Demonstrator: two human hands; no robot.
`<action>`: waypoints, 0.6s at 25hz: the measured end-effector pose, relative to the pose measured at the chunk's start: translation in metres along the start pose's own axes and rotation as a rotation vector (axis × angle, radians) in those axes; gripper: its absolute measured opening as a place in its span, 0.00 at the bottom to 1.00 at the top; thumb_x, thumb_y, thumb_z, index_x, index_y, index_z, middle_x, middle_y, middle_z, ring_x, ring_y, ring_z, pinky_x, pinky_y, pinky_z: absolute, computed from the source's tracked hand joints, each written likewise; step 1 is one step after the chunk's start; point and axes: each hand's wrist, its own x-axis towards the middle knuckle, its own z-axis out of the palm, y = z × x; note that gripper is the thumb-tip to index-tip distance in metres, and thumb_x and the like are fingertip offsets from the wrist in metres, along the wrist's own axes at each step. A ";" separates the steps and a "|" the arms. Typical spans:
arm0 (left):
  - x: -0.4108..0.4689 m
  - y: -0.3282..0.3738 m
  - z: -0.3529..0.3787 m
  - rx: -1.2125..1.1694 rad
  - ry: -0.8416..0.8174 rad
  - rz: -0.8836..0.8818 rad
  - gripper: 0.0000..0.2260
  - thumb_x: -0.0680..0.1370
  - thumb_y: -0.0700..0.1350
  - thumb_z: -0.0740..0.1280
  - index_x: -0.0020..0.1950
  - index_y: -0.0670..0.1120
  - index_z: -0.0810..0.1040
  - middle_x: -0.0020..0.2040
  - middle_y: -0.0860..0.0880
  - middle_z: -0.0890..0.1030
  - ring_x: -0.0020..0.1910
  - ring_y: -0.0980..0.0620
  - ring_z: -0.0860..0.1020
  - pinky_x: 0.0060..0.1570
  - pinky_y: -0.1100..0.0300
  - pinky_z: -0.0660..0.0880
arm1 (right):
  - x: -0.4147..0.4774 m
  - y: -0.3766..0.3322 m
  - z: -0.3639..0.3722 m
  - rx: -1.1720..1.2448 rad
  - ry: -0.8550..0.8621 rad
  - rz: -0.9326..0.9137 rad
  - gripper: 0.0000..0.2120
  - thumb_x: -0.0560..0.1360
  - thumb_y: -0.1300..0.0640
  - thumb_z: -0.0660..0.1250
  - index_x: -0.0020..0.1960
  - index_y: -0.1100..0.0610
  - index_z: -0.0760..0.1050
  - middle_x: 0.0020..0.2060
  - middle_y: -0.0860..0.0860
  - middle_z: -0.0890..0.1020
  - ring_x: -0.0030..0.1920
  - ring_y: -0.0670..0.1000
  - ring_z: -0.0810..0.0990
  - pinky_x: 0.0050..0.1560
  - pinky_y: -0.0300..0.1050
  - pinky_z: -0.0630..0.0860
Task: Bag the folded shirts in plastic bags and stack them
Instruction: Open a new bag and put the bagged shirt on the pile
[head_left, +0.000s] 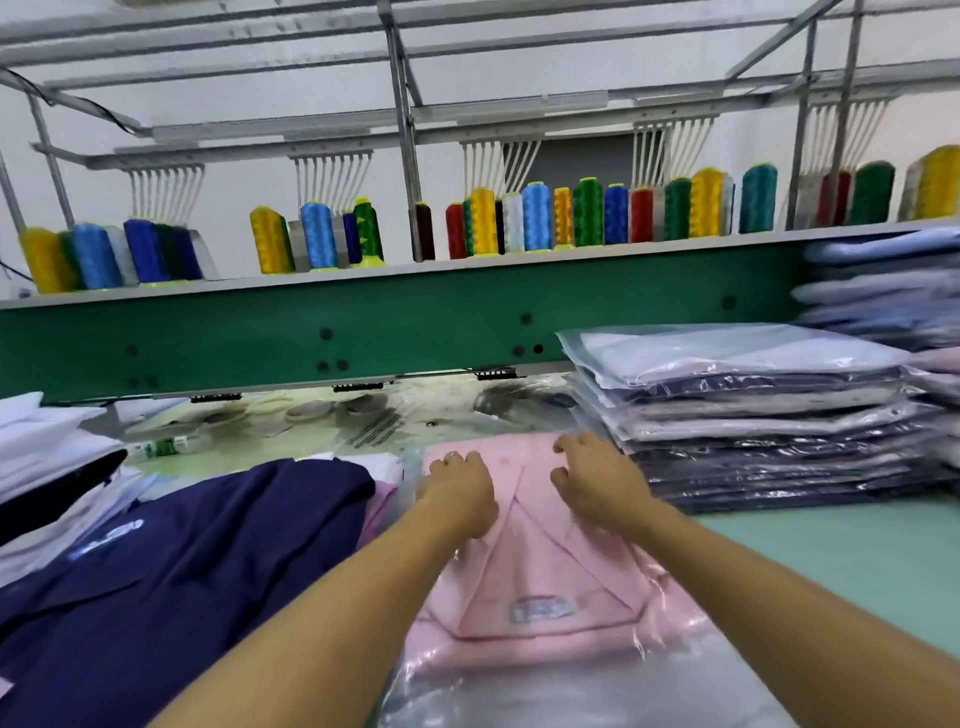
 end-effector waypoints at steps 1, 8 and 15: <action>0.015 0.003 0.006 -0.054 0.028 -0.025 0.21 0.81 0.48 0.58 0.72 0.42 0.63 0.72 0.40 0.67 0.70 0.39 0.67 0.66 0.45 0.67 | 0.012 -0.004 0.012 0.002 0.001 -0.022 0.23 0.80 0.49 0.57 0.73 0.52 0.67 0.71 0.54 0.71 0.69 0.58 0.70 0.65 0.55 0.71; 0.091 0.010 0.048 -0.228 0.139 -0.005 0.24 0.83 0.54 0.49 0.80 0.57 0.54 0.82 0.52 0.54 0.80 0.42 0.50 0.74 0.33 0.41 | 0.077 -0.006 0.070 -0.058 -0.215 -0.067 0.28 0.80 0.36 0.42 0.79 0.34 0.46 0.82 0.52 0.46 0.81 0.61 0.44 0.78 0.63 0.43; 0.092 -0.002 0.072 -0.213 0.129 -0.212 0.35 0.77 0.72 0.39 0.81 0.58 0.48 0.82 0.51 0.46 0.79 0.35 0.42 0.73 0.32 0.38 | 0.079 0.020 0.077 -0.033 -0.258 0.083 0.47 0.70 0.21 0.35 0.82 0.43 0.40 0.82 0.57 0.43 0.81 0.58 0.42 0.80 0.57 0.42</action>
